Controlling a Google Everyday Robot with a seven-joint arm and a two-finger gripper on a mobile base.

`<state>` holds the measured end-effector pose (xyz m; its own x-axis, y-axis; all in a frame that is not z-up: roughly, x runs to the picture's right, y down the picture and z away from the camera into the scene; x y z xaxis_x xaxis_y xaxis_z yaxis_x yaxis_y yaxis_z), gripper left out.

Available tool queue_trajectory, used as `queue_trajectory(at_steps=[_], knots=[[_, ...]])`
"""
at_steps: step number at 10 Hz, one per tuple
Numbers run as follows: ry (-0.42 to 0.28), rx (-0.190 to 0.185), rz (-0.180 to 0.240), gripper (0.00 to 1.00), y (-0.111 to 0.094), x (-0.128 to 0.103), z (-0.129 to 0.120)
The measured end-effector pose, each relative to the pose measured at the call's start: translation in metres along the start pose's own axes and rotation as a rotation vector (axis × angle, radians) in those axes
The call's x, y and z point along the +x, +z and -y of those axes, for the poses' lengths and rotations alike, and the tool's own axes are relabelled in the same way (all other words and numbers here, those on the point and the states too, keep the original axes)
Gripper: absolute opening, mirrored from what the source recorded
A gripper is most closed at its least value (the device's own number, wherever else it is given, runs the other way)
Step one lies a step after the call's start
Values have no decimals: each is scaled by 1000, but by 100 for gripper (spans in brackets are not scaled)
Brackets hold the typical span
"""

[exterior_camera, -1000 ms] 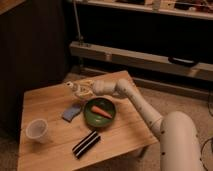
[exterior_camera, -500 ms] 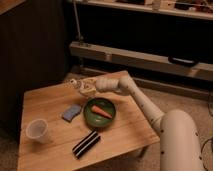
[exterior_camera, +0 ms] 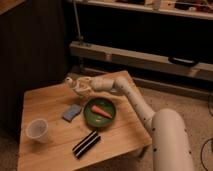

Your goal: Stand the bottle upright

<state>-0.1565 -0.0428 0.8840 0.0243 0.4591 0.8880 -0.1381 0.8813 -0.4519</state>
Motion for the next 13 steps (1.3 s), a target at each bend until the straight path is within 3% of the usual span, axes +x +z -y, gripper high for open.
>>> queue_trajectory(at_steps=[8,13], knots=[[56,-12,-24,0,-9,14,-7],[56,-12,-90,0,-25,22,-9]])
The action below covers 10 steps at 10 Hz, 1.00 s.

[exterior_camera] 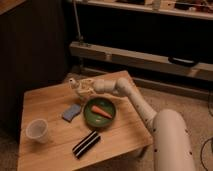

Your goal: Stand the bottle upright

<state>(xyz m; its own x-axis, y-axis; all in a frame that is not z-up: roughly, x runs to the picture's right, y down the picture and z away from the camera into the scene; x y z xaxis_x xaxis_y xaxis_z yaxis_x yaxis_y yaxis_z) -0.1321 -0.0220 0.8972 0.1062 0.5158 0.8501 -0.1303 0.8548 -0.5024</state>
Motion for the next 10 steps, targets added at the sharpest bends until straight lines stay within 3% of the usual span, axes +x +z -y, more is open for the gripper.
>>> queue_trajectory(at_steps=[4,10], knots=[[-15,2,-61,0,-20,2,3],[-11,-7,-94,0,-27,3,12]])
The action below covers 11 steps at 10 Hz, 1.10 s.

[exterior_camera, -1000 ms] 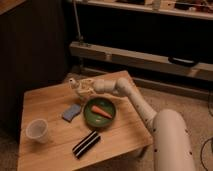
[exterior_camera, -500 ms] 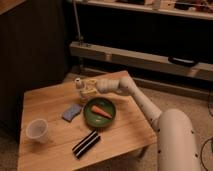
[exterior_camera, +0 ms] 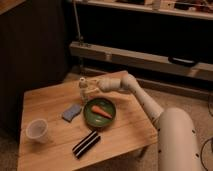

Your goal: Stand the bottle upright

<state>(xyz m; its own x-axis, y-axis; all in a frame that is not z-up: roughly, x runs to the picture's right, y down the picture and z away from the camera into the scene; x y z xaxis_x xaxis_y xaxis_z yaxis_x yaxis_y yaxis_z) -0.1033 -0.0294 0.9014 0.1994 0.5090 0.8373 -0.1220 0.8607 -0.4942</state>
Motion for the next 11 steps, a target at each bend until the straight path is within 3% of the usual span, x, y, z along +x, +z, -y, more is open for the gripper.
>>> queue_trajectory(at_steps=[1,5,8,11], knots=[[-4,-7,-4,4,1,-1,1],[-24,-47,-25,46,-1,-1,1],[11,-53,-29,75,-4,5,-4],[27,-49,-40,80,-10,13,-9]])
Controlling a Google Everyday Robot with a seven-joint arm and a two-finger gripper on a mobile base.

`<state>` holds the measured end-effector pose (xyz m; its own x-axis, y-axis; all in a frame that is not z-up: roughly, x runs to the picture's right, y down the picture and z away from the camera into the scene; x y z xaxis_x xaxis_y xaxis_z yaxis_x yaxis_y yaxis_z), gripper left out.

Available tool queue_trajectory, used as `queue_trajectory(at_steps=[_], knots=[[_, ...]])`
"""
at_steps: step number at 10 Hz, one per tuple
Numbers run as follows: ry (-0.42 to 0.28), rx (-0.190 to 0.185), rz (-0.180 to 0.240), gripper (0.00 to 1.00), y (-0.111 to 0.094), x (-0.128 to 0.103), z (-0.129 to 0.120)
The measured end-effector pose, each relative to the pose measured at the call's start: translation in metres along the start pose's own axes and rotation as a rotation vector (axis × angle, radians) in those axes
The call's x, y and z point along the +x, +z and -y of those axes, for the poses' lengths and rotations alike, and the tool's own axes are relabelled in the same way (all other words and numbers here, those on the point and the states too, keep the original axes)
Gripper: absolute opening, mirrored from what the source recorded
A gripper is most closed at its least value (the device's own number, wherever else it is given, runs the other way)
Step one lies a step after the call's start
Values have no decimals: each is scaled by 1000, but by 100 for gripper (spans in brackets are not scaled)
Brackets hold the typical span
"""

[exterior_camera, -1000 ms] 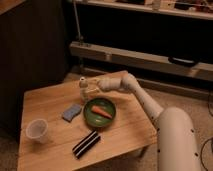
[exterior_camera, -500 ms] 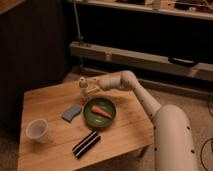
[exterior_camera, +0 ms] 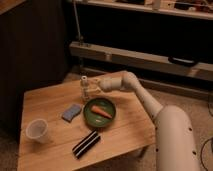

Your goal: Stand the bottle upright

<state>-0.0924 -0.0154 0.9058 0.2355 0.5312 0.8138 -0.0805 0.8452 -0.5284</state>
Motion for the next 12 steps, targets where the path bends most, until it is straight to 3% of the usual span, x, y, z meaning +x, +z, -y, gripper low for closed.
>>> queue_trajectory(at_steps=[6,10,12], knots=[[-25,-14,29,80,-1,-11,9],[-38,-41,7,80,-15,-14,13],[-49,-80,-13,80,-26,-16,14]])
